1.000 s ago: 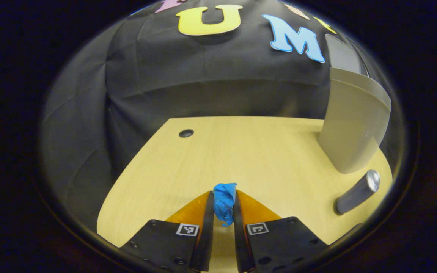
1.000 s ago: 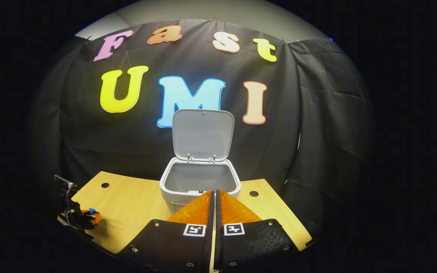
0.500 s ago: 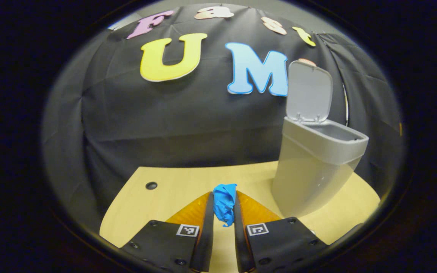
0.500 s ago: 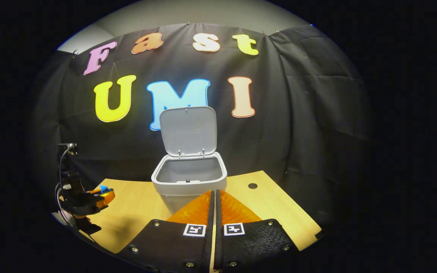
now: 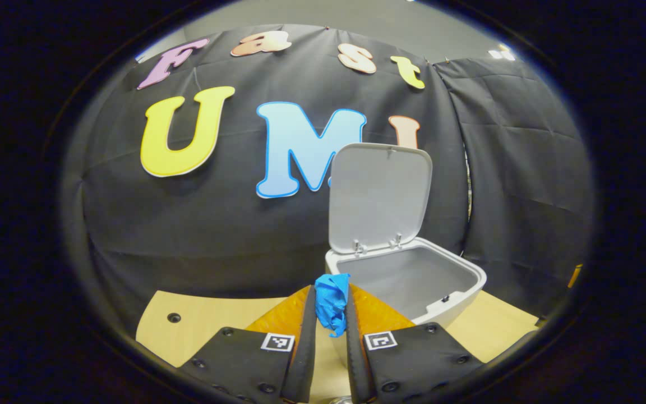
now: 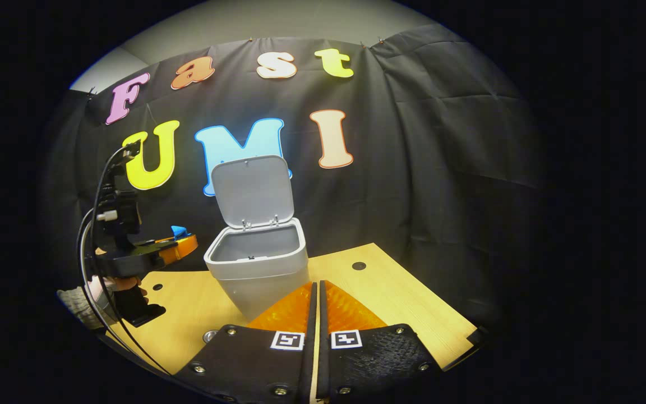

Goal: Press the lid of the desktop garbage bin to open it, pick up the crumpled paper on the desktop and throw it into the bin, then pick up the pop can on the desktop and drop it into the bin, and finally close the garbage bin lid.

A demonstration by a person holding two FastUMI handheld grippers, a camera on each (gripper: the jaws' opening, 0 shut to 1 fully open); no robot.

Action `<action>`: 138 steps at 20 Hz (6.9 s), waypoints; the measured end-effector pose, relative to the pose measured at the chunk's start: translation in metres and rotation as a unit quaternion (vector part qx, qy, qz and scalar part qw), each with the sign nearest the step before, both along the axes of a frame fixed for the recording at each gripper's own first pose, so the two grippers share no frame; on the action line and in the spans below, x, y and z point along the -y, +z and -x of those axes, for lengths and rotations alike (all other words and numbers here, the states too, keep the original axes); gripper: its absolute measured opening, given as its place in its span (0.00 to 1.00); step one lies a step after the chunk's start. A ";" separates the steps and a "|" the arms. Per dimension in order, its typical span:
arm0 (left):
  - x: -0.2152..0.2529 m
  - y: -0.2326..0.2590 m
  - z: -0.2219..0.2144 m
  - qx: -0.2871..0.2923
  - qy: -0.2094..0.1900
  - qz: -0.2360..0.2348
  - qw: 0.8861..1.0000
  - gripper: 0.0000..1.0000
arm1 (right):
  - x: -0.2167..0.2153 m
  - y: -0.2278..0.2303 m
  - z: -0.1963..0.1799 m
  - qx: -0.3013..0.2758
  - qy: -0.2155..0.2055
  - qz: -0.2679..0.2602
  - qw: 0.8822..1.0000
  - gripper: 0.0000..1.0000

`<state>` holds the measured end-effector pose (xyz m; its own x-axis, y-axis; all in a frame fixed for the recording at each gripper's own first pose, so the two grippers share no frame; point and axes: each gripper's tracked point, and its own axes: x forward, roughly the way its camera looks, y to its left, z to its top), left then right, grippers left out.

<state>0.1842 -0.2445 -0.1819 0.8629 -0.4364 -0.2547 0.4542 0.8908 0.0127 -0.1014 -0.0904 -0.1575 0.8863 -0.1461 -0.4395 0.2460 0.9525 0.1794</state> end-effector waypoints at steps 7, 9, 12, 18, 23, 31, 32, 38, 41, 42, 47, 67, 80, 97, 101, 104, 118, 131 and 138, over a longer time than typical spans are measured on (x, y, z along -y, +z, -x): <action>0.069 0.008 -0.008 0.013 -0.042 -0.006 0.999 0.27 | 0.021 -0.006 0.013 -0.008 -0.022 -0.010 1.000 0.04; 0.074 0.010 -0.010 0.019 -0.043 -0.012 0.999 0.76 | 0.019 -0.007 0.013 -0.011 -0.018 -0.014 1.000 0.04; 0.067 0.011 -0.009 0.022 -0.037 -0.014 0.999 1.00 | 0.015 -0.011 0.011 -0.015 -0.001 -0.019 1.000 0.04; 0.010 0.027 -0.008 0.027 0.006 -0.009 1.000 0.95 | -0.023 -0.019 -0.012 -0.021 0.058 -0.029 0.998 0.03; -0.054 0.047 0.000 0.040 0.054 -0.005 0.998 0.84 | -0.069 -0.028 -0.026 -0.023 0.114 -0.058 0.992 0.06; -0.145 0.082 0.033 0.062 0.116 -0.014 0.991 0.84 | -0.147 -0.051 -0.038 -0.036 0.223 -0.061 0.972 0.49; -0.155 0.086 0.039 0.065 0.122 -0.015 0.990 1.00 | -0.156 -0.055 -0.037 -0.040 0.237 -0.060 0.969 0.65; -0.205 0.098 0.069 0.068 0.162 -0.017 0.984 1.00 | -0.198 -0.093 -0.034 -0.078 0.306 -0.050 0.947 0.98; -0.234 0.100 0.084 0.067 0.189 -0.019 0.980 0.95 | -0.219 -0.119 -0.035 -0.105 0.337 -0.053 0.934 0.98; -0.243 0.101 0.089 0.067 0.197 -0.020 0.978 0.95 | -0.226 -0.127 -0.036 -0.116 0.345 -0.052 0.930 0.98; -0.289 0.101 0.117 0.065 0.241 -0.027 0.968 0.95 | -0.254 -0.168 -0.040 -0.160 0.379 -0.035 0.911 0.98; -0.382 0.081 0.149 0.048 0.322 -0.015 0.945 1.00 | -0.289 -0.154 -0.066 -0.150 0.408 0.000 0.901 0.84; -0.368 0.073 0.129 0.041 0.289 -0.007 0.956 1.00 | -0.265 0.031 -0.142 0.046 0.337 -0.041 0.940 0.84; -0.351 0.065 0.107 0.034 0.268 -0.012 0.963 1.00 | -0.143 0.053 -0.207 0.087 0.198 0.022 0.976 0.84; -0.351 0.063 0.105 0.032 0.269 -0.013 0.963 1.00 | -0.138 0.043 -0.209 0.074 0.191 0.022 0.979 0.84; -0.352 0.061 0.104 0.031 0.269 -0.014 0.963 1.00 | -0.142 0.035 -0.207 0.065 0.196 0.006 0.978 0.86; -0.356 0.057 0.109 0.025 0.274 -0.010 0.961 1.00 | -0.137 0.037 -0.206 0.070 0.190 0.007 0.979 0.87; -0.365 0.047 0.110 0.018 0.274 -0.015 0.961 1.00 | -0.112 0.109 -0.251 0.160 0.171 0.075 0.969 0.87; -0.371 0.043 0.112 0.015 0.280 -0.014 0.960 1.00 | -0.100 0.127 -0.280 0.185 0.136 0.071 0.971 0.87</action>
